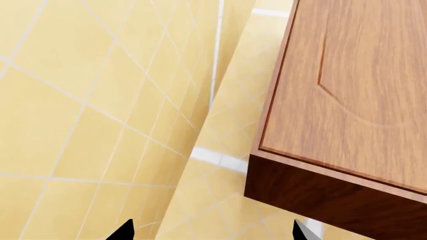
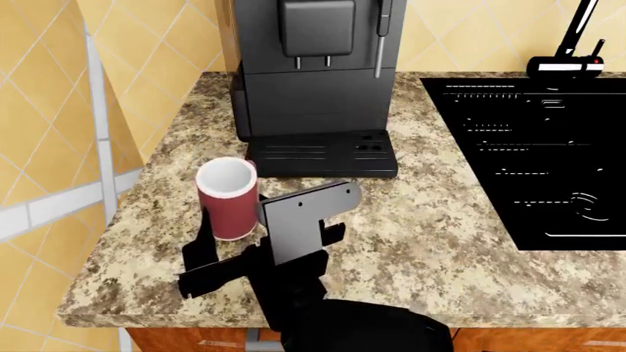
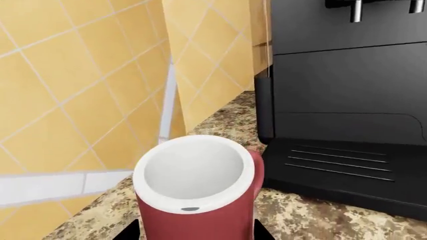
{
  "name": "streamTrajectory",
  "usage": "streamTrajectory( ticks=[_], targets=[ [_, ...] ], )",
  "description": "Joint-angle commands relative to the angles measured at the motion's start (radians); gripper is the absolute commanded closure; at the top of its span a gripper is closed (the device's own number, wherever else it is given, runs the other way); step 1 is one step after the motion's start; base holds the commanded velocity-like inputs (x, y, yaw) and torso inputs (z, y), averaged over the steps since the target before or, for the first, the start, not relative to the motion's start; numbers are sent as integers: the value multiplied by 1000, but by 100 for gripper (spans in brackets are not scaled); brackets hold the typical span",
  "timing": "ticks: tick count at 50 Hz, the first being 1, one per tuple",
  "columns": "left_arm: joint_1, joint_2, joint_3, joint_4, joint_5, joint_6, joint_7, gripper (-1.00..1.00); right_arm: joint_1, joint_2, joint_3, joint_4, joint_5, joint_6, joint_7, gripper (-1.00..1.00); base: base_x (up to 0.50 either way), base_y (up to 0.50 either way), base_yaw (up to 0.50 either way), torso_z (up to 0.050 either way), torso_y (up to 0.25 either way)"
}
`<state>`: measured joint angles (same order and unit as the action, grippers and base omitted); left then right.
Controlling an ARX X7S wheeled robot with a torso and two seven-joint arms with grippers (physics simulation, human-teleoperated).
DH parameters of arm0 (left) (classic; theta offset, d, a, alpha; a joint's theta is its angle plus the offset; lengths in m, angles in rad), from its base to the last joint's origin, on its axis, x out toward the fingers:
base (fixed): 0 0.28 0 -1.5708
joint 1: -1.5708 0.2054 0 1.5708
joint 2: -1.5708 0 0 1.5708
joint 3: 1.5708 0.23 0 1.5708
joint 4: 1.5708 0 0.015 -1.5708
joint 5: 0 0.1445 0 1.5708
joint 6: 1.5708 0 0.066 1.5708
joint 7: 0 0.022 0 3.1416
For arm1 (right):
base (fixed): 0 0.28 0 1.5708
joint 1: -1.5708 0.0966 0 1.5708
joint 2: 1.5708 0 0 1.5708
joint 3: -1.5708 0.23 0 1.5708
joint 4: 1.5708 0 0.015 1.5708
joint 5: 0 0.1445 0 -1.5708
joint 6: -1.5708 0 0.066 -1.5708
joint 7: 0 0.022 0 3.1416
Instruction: Pick the mug from under the coffee machine dispenser and place it on the counter.
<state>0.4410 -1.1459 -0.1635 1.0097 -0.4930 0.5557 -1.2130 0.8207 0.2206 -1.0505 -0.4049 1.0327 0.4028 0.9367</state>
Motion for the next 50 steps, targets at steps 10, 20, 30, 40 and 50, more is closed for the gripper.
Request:
streamTrajectory(
  ticks=[10, 20, 30, 40, 50],
  targets=[
    [4, 0, -5, 2, 0, 1, -1, -100, -13, -1, 2, 12, -16, -6, -19, -100, 0, 0, 0, 0, 1],
    [8, 1, -7, 0, 1, 4, 1, -100, -16, 0, 0, 12, -17, -11, -22, -100, 0, 0, 0, 0, 0],
    [21, 6, -19, -1, 0, 12, 5, -100, -11, -1, -8, 3, -16, -7, -24, -100, 0, 0, 0, 0, 0],
    [27, 6, -28, 3, -1, 12, 4, -100, 13, 14, 5, -68, 2, 8, 10, -100, 0, 0, 0, 0, 0],
    [21, 3, -26, 3, -2, 10, 1, -100, 16, 31, 17, -103, 5, 0, 23, -100, 0, 0, 0, 0, 0]
  ],
)
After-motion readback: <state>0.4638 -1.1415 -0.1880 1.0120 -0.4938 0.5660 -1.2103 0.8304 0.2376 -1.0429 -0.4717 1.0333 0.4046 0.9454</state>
